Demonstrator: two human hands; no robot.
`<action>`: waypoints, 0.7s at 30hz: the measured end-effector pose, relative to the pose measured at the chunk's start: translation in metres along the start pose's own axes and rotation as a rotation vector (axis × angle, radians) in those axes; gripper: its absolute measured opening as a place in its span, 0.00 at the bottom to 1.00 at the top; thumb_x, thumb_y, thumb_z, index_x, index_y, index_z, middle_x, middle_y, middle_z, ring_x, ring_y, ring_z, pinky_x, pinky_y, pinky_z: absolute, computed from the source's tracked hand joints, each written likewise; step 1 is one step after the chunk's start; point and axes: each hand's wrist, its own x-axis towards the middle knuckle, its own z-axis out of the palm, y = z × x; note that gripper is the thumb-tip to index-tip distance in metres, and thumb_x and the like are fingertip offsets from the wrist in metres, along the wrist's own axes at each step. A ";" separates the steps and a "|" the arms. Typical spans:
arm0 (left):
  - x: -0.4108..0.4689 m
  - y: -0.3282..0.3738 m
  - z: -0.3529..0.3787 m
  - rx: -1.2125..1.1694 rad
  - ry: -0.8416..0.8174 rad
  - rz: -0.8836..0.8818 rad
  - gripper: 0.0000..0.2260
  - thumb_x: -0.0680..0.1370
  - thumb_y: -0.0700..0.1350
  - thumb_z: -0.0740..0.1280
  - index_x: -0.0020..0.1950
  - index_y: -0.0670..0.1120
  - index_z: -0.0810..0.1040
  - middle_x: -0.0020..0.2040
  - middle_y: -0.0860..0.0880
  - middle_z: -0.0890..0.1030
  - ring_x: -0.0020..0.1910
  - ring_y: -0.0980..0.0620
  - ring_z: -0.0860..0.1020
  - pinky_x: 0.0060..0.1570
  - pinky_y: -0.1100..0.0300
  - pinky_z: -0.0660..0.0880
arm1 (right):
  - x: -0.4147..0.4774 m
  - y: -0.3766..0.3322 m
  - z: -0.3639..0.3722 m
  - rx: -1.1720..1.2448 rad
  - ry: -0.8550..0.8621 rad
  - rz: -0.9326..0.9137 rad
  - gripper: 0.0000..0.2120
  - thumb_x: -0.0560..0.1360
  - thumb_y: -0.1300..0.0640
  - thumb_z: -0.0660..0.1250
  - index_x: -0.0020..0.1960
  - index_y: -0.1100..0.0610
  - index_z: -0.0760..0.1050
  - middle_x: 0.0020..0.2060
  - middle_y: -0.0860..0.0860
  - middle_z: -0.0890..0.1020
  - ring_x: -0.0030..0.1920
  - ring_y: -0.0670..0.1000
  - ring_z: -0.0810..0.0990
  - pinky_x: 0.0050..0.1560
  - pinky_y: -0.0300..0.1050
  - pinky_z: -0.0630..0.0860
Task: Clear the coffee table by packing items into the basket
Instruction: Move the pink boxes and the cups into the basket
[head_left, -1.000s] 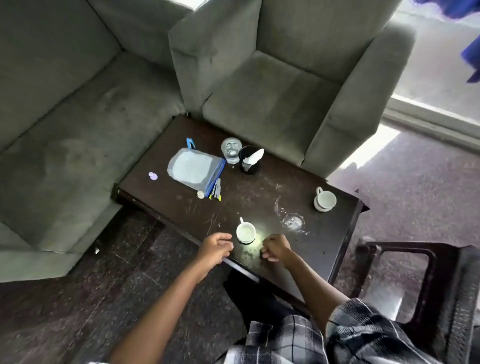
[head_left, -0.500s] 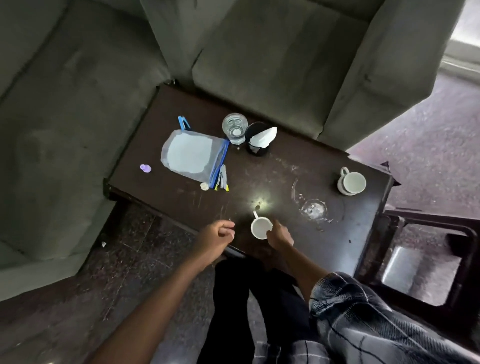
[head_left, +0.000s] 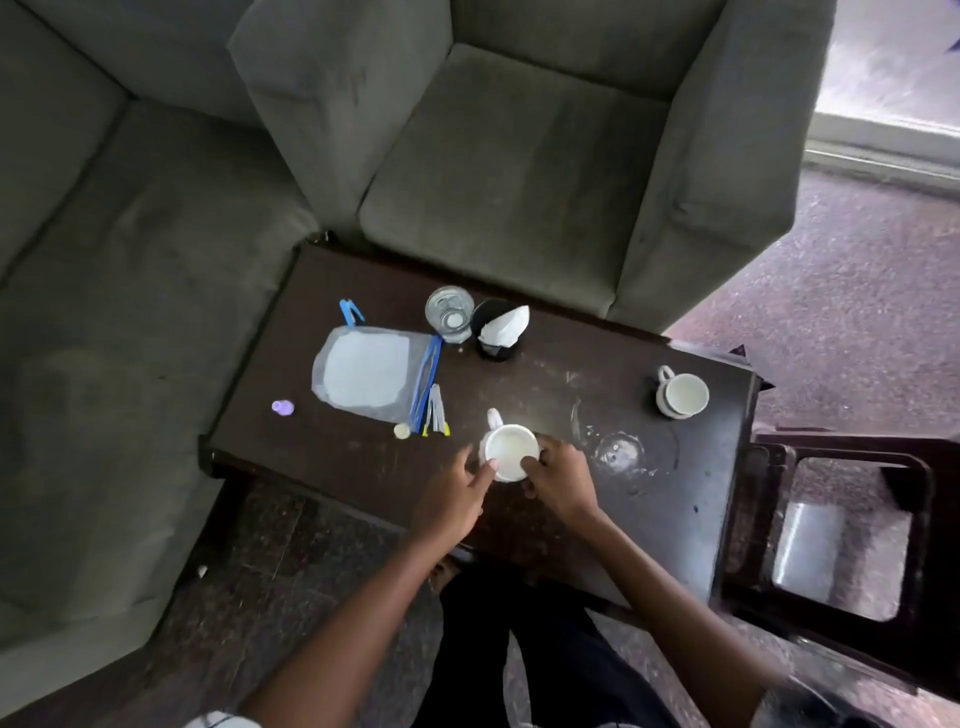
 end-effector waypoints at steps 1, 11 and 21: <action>0.004 0.008 0.001 -0.012 0.024 0.014 0.20 0.79 0.54 0.59 0.69 0.48 0.68 0.41 0.48 0.81 0.36 0.45 0.81 0.47 0.50 0.79 | -0.004 -0.007 -0.006 -0.006 0.013 -0.034 0.19 0.64 0.54 0.60 0.54 0.52 0.79 0.36 0.54 0.84 0.37 0.56 0.83 0.41 0.50 0.81; 0.028 0.043 0.018 0.161 0.107 0.088 0.10 0.78 0.45 0.58 0.55 0.48 0.76 0.29 0.51 0.80 0.23 0.53 0.75 0.38 0.56 0.77 | 0.011 0.006 -0.084 0.232 0.186 0.055 0.10 0.74 0.56 0.64 0.37 0.56 0.79 0.29 0.57 0.82 0.29 0.52 0.79 0.36 0.47 0.77; 0.057 0.063 0.039 0.363 -0.011 0.154 0.09 0.77 0.45 0.60 0.55 0.56 0.66 0.31 0.52 0.82 0.20 0.58 0.74 0.28 0.60 0.73 | 0.129 0.123 -0.174 -0.100 0.342 0.510 0.21 0.76 0.57 0.62 0.69 0.59 0.66 0.65 0.62 0.68 0.64 0.61 0.72 0.63 0.49 0.69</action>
